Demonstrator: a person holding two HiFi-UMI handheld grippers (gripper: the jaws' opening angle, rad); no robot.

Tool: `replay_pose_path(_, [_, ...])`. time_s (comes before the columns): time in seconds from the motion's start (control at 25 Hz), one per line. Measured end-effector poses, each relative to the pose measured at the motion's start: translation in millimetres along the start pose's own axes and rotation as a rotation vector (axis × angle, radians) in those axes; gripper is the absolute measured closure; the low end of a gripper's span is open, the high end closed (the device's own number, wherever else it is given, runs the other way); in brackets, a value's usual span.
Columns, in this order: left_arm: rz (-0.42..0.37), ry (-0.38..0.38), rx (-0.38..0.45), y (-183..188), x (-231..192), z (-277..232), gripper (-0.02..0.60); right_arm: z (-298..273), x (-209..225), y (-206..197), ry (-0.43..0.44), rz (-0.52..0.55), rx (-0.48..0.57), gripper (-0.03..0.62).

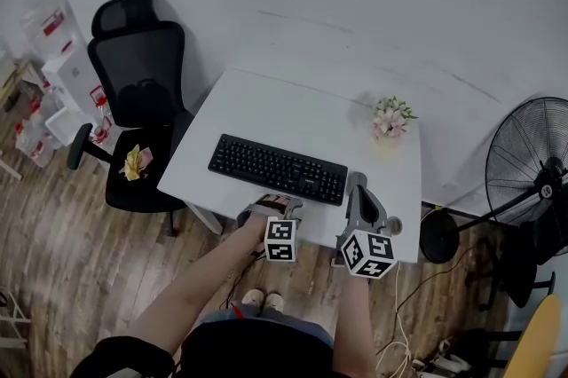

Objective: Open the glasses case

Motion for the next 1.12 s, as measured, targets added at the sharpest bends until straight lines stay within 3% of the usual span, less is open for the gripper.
replay_pose_path(0.24, [-0.073,-0.01,-0.023,1,7,-5,0.402,-2,-1,1,0.002,-0.002,0.002,0.586])
replay_pose_path(1.12, [-0.144,-0.019,-0.04,3,15,-2,0.422,2,1,4,-0.011,-0.002,0.009,0.586])
Point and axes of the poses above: the fingertips, and each gripper's own axes: z backward along the fingers, x to its right, y out of its top, the point moved 7 cm from there along z, backward along the fingers, and after that the axes turned 14 degrees about x, right-handed, at the moved point
